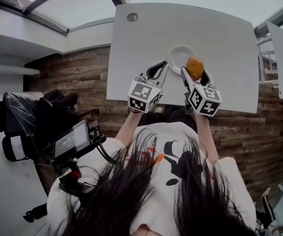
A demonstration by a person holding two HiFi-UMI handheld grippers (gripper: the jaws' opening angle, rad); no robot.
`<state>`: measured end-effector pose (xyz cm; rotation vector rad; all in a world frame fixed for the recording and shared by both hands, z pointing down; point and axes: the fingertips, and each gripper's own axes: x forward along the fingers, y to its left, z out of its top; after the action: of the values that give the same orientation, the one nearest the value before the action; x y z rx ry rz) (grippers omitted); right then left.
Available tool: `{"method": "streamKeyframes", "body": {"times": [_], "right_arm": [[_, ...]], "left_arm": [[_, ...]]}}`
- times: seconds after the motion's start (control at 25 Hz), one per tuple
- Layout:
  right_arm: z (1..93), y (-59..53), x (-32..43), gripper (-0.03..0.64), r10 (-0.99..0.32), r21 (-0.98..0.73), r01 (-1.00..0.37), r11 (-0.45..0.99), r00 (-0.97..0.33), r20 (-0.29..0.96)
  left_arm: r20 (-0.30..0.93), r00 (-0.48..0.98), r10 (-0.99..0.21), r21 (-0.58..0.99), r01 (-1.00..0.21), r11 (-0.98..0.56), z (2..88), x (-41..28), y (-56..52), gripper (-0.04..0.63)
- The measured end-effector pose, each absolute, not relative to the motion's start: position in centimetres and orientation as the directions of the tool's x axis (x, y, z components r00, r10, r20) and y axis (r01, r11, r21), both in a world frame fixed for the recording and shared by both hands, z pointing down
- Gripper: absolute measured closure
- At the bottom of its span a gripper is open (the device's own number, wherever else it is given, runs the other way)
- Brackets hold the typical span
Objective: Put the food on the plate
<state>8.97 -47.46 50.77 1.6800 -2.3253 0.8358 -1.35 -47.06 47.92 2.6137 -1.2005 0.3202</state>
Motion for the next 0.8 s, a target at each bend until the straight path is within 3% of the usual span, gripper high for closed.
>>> {"method": "streamKeyframes", "body": {"times": [0.8], "right_arm": [[61.9,-53.4,4.8,0.250,-0.612,-0.266,-0.895,0.358,-0.440,0.657]], "left_arm": [[0.360,0.561,-0.745,0.148,-0.823,-0.548,49.5,-3.0,-52.0,0.589]]}}
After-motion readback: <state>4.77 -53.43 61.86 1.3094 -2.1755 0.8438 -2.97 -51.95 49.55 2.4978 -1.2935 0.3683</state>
